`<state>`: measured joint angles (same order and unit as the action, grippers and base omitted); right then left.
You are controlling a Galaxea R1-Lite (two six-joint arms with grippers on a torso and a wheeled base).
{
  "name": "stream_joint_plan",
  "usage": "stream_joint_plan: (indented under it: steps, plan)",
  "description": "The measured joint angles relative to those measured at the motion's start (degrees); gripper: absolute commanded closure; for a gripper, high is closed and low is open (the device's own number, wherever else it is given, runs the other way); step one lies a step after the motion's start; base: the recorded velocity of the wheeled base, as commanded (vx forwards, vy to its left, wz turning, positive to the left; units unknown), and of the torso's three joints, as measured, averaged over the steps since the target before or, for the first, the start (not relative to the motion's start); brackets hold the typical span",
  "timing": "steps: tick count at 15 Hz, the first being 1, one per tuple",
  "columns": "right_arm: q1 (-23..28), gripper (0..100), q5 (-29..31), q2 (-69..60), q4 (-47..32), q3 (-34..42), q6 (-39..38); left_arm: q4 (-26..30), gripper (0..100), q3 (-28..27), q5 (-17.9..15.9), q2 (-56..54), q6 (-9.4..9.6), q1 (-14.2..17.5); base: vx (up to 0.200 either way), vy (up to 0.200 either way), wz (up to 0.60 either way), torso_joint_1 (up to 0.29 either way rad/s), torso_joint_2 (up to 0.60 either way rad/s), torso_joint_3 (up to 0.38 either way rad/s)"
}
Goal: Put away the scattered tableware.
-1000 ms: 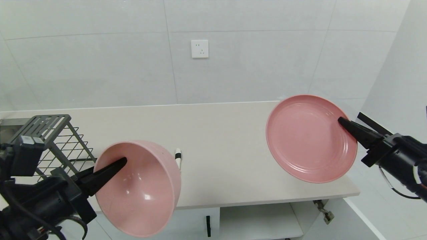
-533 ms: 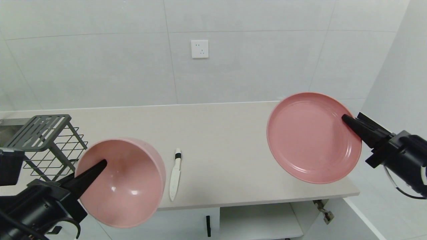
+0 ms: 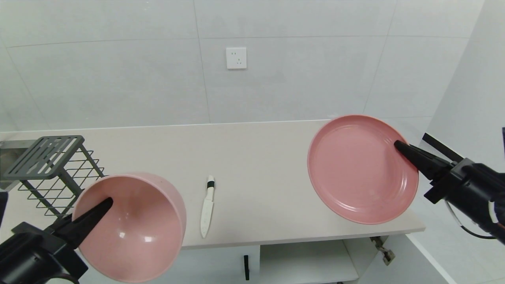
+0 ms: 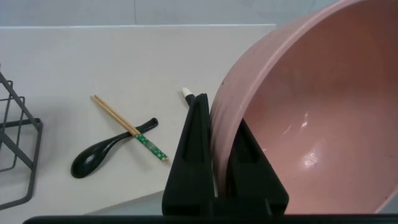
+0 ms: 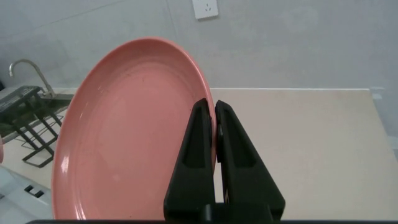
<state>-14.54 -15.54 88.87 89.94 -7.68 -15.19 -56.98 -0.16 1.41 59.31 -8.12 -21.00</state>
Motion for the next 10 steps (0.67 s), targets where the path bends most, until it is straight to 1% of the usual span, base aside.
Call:
stream_joint_plan:
  steps: [2,3,5,6,8,10]
  plan:
    - [-0.9,100,0.0,1.2,0.0,-0.7,-0.4,0.6,100,0.0,0.0,-1.6,0.33,0.0,0.0,0.0,0.0,0.0,0.0,0.0]
    - [-1.6,100,0.0,1.6,0.0,-0.8,-0.1,0.6,100,0.1,0.0,-2.0,0.76,0.1,-0.2,0.0,0.0,0.002,0.0,0.007]
    - [-2.5,100,0.1,1.8,0.0,-0.3,0.1,0.7,100,0.1,0.2,-2.4,2.33,0.2,-0.2,0.0,0.0,0.012,0.0,0.002]
    - [-2.6,100,0.0,1.9,-0.1,0.1,0.2,1.0,100,0.1,0.3,-2.7,2.86,0.6,0.0,0.0,0.0,0.0,0.0,0.0]
    - [-2.8,100,0.0,2.0,0.1,0.7,0.7,1.4,100,0.2,0.2,-3.3,3.19,1.3,0.0,0.0,0.0,0.0,0.0,0.0]
    - [-2.9,100,0.0,2.1,0.0,1.3,4.6,1.5,100,0.2,0.0,-4.0,3.19,1.5,0.0,0.0,0.0,0.0,0.0,0.0]
